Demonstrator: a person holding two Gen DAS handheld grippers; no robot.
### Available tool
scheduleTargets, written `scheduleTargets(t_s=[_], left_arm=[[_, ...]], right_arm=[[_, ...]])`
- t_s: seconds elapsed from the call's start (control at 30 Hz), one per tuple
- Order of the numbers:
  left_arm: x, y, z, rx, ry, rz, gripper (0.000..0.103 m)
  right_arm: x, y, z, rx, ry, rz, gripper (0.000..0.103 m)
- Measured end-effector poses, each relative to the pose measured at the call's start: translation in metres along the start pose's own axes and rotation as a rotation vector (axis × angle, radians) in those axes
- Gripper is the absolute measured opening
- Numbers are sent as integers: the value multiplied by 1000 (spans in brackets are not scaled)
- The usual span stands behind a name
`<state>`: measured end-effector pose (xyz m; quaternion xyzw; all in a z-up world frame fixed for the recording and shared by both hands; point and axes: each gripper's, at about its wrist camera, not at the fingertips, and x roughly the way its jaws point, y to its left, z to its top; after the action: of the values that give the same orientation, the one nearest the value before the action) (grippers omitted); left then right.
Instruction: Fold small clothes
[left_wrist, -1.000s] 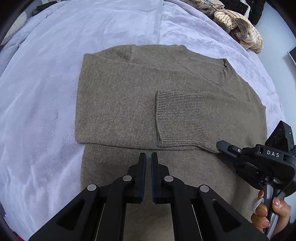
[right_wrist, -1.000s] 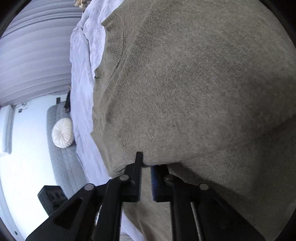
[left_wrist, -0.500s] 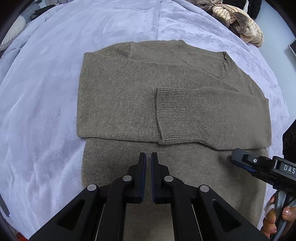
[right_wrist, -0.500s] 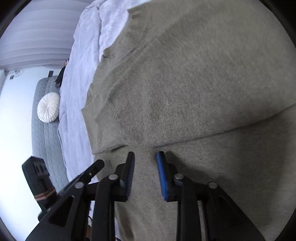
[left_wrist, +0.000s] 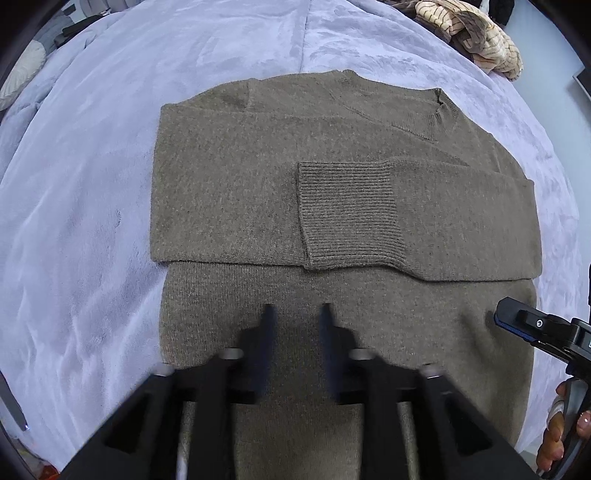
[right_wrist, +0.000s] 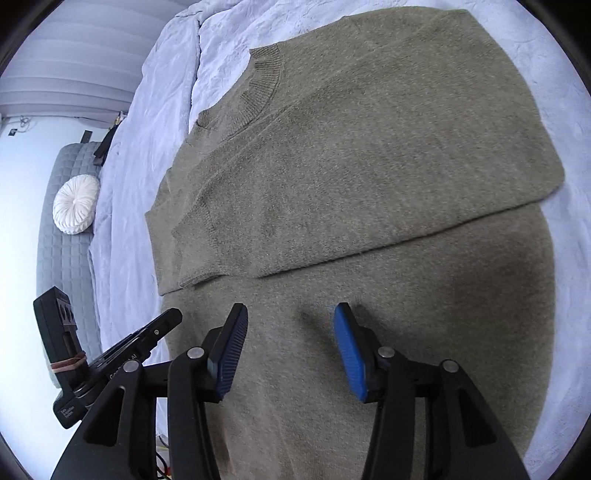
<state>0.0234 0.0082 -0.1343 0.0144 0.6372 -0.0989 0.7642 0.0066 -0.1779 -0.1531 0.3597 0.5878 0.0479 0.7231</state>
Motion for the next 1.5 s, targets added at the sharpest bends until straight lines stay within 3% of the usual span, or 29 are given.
scheduleTargets(t_s=[0.03, 0.1, 0.23, 0.3, 0.43, 0.5, 0.63, 0.87, 1.2, 1.33, 1.5], left_arm=[[-4, 0, -1, -8, -20, 15, 103], [-12, -2, -4, 1, -67, 30, 103], [-10, -3, -4, 1, -48, 39, 103], [-11, -5, -5, 5, -46, 51, 103], [-15, -5, -12, 23, -35, 55, 103], [-16, -5, -16, 37, -28, 67, 103], [-20, -1, -28, 45, -9, 73, 103], [-22, 8, -46, 51, 34, 51, 103], [-25, 40, -91, 120, 139, -98, 103], [-17, 62, -114, 95, 228, -175, 103], [-8, 70, -145, 27, 332, -314, 103]], right_arm=[[-1, 1, 0, -3, -4, -9, 59], [-3, 2, -1, -12, -10, -20, 63], [-9, 2, -1, -18, -14, -31, 69], [-13, 0, -3, -18, -18, -38, 80], [-25, -3, -9, -39, -37, -83, 84], [-30, -2, -15, -73, -55, -110, 102], [-43, -2, -27, -137, -54, -134, 103], [-57, -19, -44, -75, -5, -132, 103], [-75, -66, -74, 30, 57, -115, 103], [-86, -101, -98, 102, 87, -113, 103], [-87, -136, -135, 207, 143, 26, 103]])
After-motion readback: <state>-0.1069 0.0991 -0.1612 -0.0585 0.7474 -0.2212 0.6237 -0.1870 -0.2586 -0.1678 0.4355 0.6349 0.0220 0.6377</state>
